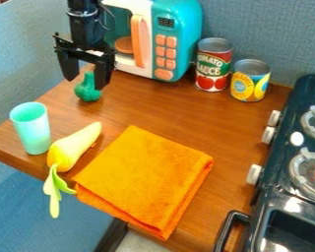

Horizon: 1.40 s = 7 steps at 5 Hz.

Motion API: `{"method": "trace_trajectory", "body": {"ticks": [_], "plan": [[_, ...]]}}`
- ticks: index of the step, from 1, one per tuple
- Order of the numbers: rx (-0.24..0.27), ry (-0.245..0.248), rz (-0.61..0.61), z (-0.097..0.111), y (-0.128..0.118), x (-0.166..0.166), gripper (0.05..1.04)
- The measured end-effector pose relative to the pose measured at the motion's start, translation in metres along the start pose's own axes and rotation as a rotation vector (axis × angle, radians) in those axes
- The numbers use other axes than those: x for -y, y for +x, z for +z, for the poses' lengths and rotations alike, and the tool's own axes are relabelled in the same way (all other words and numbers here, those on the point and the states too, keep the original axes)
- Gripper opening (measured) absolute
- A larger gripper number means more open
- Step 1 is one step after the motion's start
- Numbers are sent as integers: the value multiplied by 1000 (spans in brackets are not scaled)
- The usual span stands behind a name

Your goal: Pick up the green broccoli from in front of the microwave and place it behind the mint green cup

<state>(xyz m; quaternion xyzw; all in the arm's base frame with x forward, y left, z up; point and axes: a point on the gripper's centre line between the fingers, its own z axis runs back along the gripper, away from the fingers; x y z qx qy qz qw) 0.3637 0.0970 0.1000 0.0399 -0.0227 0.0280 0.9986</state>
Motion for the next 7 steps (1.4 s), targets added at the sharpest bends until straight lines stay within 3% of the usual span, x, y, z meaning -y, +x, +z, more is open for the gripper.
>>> {"method": "trace_trajectory", "body": {"ticks": [1,2,4,5,7], "plan": [[-44,-9,-1,-15,-3,1,1004],[-72,-18,-11,-27,13,-2,1004],[-34,17,-45,-17,34,-19,1004],[-69,36,-29,-26,37,-25,1004],[-87,58,-9,-29,53,-33,1004]]}}
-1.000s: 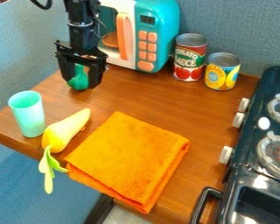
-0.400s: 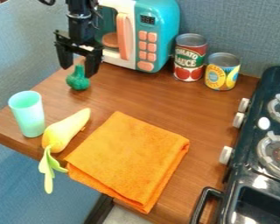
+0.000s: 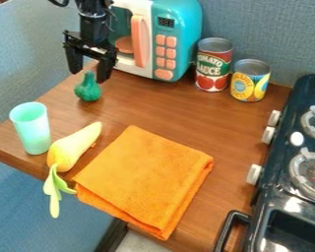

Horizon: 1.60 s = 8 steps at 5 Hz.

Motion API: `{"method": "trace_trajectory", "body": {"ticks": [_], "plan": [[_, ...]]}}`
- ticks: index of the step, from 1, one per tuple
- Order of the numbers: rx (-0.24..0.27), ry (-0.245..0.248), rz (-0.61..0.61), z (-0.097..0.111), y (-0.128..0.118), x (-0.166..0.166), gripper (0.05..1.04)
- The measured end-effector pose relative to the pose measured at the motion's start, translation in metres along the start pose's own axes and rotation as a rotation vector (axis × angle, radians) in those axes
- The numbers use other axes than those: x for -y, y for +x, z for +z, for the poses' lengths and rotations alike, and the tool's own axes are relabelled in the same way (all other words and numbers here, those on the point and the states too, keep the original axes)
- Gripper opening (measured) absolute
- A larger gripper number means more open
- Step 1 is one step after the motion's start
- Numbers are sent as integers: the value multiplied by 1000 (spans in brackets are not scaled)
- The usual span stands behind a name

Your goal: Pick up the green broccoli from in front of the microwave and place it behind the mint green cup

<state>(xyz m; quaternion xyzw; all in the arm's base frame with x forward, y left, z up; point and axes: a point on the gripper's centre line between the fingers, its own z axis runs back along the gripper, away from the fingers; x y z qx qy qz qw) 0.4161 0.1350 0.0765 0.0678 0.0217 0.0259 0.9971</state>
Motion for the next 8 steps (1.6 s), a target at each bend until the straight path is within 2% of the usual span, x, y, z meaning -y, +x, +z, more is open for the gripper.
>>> {"method": "trace_trajectory", "body": {"ticks": [2,3,5,6,8], "plan": [[-33,11,39,-3,6,-25,1004],[-49,7,29,-7,8,-26,1004],[-45,-13,21,-16,7,-22,998],[-43,-17,34,-19,7,-21,933],[-30,-24,47,-19,10,-19,385]]}}
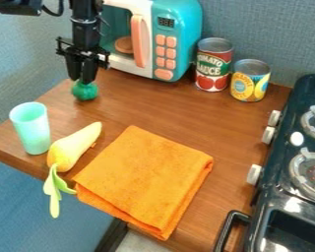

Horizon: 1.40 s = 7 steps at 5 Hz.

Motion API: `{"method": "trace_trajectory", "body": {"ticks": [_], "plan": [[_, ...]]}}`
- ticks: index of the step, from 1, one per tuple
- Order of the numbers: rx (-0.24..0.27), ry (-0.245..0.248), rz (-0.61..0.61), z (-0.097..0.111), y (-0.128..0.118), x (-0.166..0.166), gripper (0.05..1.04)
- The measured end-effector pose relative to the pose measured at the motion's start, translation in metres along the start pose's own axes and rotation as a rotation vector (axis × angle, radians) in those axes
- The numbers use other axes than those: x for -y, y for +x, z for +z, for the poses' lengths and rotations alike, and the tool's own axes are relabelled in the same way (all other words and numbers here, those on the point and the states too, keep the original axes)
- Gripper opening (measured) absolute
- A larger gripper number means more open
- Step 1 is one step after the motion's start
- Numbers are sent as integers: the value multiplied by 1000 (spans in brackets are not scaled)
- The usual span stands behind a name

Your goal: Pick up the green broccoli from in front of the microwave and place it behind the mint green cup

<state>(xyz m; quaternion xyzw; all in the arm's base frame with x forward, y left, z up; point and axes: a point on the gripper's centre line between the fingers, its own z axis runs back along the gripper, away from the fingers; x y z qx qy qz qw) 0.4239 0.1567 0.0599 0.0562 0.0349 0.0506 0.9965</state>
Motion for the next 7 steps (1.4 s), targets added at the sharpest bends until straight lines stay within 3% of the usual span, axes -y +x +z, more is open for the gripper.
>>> {"method": "trace_trajectory", "body": {"ticks": [1,3,4,5,7], "plan": [[0,-3,5,0,0,0,333],[27,-10,4,7,-18,5,333],[98,4,8,29,-34,0,333],[71,22,24,26,-50,-5,333],[-43,74,77,14,-67,-15,333]]}}
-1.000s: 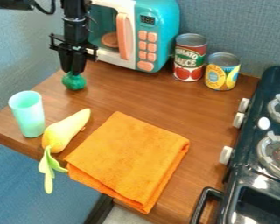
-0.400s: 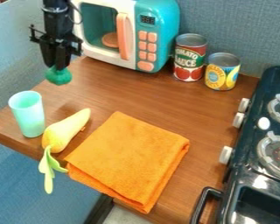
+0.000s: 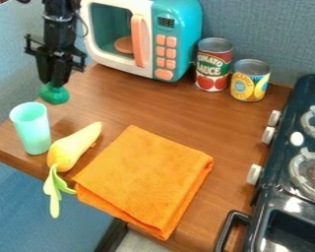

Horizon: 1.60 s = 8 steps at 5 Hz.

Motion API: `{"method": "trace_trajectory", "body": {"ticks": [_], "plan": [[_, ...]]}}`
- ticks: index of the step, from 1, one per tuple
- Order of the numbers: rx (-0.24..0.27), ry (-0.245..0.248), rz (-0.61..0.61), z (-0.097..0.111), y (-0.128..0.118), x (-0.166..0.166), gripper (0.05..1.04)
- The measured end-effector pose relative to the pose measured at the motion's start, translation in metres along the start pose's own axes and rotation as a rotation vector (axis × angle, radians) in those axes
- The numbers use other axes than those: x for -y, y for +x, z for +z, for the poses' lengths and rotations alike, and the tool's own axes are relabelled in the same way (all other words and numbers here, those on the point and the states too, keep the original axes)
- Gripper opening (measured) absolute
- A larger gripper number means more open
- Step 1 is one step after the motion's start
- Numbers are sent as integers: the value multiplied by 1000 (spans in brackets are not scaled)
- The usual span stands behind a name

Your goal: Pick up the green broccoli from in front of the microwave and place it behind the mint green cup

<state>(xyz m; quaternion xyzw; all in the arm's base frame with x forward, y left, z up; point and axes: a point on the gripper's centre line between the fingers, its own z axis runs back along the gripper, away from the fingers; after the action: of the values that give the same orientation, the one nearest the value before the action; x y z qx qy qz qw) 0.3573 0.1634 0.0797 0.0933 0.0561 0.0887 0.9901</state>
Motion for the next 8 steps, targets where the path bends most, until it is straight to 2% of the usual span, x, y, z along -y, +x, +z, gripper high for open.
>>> {"method": "trace_trajectory", "body": {"ticks": [2,3,4,5,6,7,8], "plan": [[-95,-2,94,-15,-16,-26,333],[-149,-6,126,-30,-24,-36,333],[-157,-10,116,-34,-24,-34,333],[-130,-29,94,-35,-24,-31,333],[-87,-73,49,-32,-23,-24,333],[-75,-80,38,-31,-22,-22,333],[-98,-81,45,-31,-25,-23,375]]}}
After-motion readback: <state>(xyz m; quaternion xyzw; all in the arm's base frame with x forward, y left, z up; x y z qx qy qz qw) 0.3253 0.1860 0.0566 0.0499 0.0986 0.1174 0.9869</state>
